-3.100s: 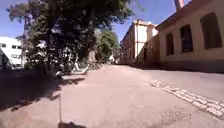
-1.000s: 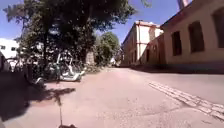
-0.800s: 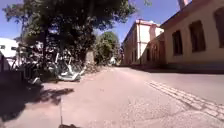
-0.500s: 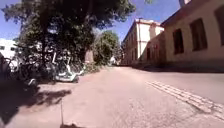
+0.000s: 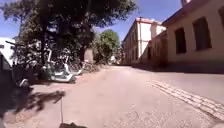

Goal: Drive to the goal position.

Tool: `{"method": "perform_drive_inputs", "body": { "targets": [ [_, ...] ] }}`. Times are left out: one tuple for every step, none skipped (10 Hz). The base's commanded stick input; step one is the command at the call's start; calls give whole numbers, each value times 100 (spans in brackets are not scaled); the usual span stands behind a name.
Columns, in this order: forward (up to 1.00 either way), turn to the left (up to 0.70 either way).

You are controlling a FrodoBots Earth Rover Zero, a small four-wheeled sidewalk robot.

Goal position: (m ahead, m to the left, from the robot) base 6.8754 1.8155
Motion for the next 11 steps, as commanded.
{"method": "perform_drive_inputs", "body": {
  "targets": [
    [60, 0],
    [60, 0],
    [60, 0],
    [60, 0],
    [60, 0],
    [60, 0],
    [60, 0],
    [60, 0],
    [60, 0],
    [60, 0],
    [60, 0]
  ]
}}
